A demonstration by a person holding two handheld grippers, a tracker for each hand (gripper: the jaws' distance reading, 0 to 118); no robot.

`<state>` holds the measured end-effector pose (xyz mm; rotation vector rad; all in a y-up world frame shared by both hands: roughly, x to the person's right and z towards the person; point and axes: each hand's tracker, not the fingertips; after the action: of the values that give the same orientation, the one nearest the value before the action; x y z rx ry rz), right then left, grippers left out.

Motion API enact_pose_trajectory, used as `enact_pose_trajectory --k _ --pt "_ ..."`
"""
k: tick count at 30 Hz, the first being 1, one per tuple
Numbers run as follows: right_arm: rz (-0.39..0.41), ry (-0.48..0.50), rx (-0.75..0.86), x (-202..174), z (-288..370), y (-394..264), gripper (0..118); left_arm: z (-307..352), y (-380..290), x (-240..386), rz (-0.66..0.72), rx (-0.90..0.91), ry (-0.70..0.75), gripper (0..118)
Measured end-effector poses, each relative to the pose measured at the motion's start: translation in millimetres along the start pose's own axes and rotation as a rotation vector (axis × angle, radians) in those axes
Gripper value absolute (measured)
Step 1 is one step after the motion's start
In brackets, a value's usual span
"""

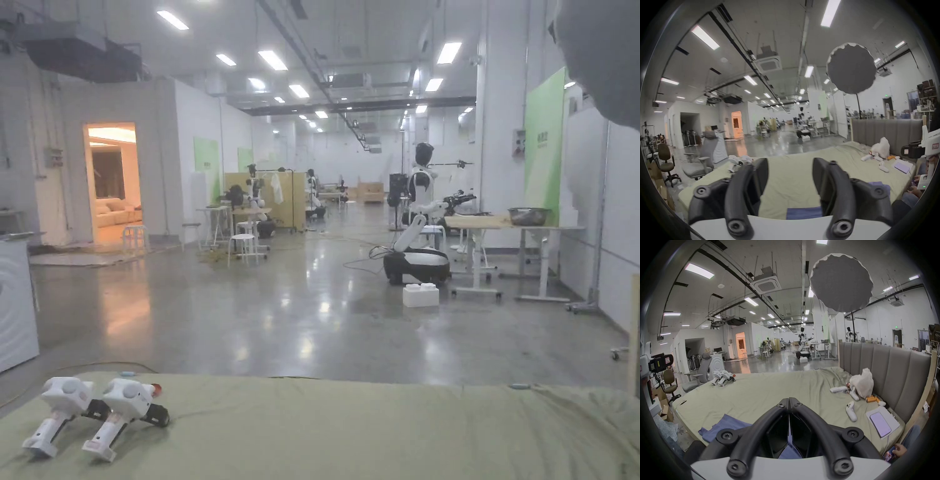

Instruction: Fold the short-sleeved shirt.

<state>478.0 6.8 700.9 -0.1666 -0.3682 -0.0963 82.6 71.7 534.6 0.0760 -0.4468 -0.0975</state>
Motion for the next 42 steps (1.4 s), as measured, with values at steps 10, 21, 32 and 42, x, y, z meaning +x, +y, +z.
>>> enact_pose_trajectory --k 10,21,32,42 --pt "0.044 -0.021 0.034 -10.1 7.6 14.0 0 18.2 0.8 -8.3 0.097 -0.038 -0.013 0" --pt "0.018 0.001 0.044 -9.0 3.2 16.6 0 7.6 1.7 -5.8 0.073 -0.047 -0.033 0" --pt "-0.044 0.001 -0.092 9.9 -11.9 -22.9 0 -162.9 -132.6 -28.3 0.251 -0.69 -0.141 82" --pt "-0.097 -0.08 -0.259 40.5 -23.0 -68.4 0 -313.7 -290.4 -1.6 0.199 -1.081 -0.073 62"
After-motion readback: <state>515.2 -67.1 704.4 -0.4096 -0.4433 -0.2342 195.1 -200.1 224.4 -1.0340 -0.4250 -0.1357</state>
